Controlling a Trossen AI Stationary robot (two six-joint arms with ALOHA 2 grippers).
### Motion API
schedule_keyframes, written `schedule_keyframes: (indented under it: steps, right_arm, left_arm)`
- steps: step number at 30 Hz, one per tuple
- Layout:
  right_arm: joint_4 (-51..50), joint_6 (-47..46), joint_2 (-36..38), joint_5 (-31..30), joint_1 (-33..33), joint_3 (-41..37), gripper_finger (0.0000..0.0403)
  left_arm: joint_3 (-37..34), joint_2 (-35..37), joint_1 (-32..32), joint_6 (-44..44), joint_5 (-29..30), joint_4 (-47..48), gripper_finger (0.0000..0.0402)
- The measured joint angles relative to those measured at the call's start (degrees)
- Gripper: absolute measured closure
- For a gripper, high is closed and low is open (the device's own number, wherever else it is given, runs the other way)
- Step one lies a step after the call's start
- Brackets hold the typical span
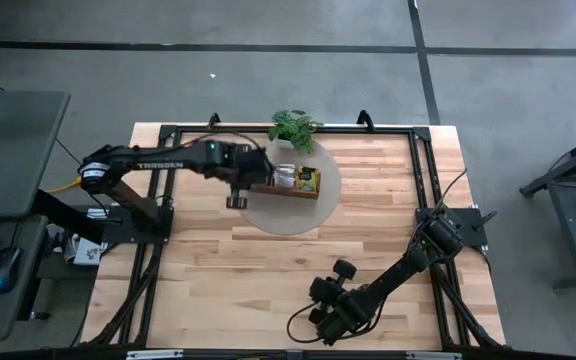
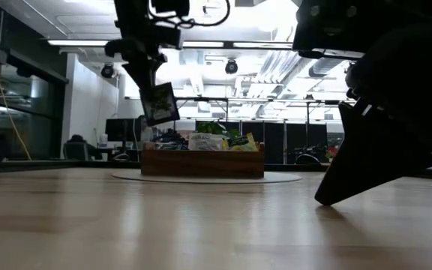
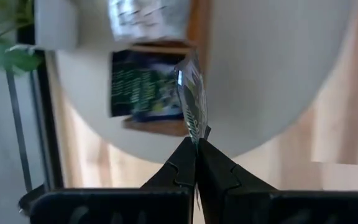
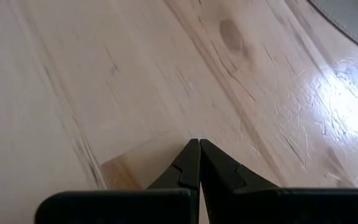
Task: Pick & Place Tea
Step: Put the purple tea bag into the right section of the wooden organizer
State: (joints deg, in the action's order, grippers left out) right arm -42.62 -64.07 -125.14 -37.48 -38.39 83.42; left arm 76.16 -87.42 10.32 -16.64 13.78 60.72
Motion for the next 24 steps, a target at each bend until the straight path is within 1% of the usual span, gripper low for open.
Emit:
schedule_keyframes:
  steps: [4,8,12,14,17,18,21,24]
  right_arm:
    - [0.0,0.0,0.0,-0.1,0.1,0.0,0.0402]
    - [0.1,0.0,-0.1,-0.9,0.2,0.0,0.0402]
    - [0.2,0.0,-0.1,-1.0,0.2,0.0,0.0402]
    - [0.2,0.0,-0.1,-1.1,0.2,0.0,0.0402]
    - [0.2,0.0,-0.1,-0.9,0.2,0.0,0.0402]
    - [0.2,0.0,-0.1,-0.7,0.2,0.0,0.0402]
    - [0.2,0.0,-0.1,-0.7,0.2,0.0,0.0402]
    - [0.2,0.0,-0.1,-0.6,0.2,0.0,0.0402]
  left_arm:
    - [0.0,0.0,4.9,-3.5,-0.5,-1.4,0.0401]
    - [0.0,-0.2,8.5,-7.2,-3.3,-3.2,0.0401]
    - [-0.1,-3.1,10.8,-9.8,-5.5,-4.0,0.0401]
    - [-0.1,-4.7,11.2,-10.4,-5.7,-3.6,0.0401]
    - [0.0,-7.5,11.1,-10.6,-2.9,-3.9,0.0401]
    - [0.0,-8.3,11.0,-11.0,-2.8,-4.2,0.0401]
    - [0.0,-9.7,11.0,-11.6,-5.0,-4.4,0.0401]
    - [0.0,-11.9,11.0,-12.2,-4.3,-4.6,0.0401]
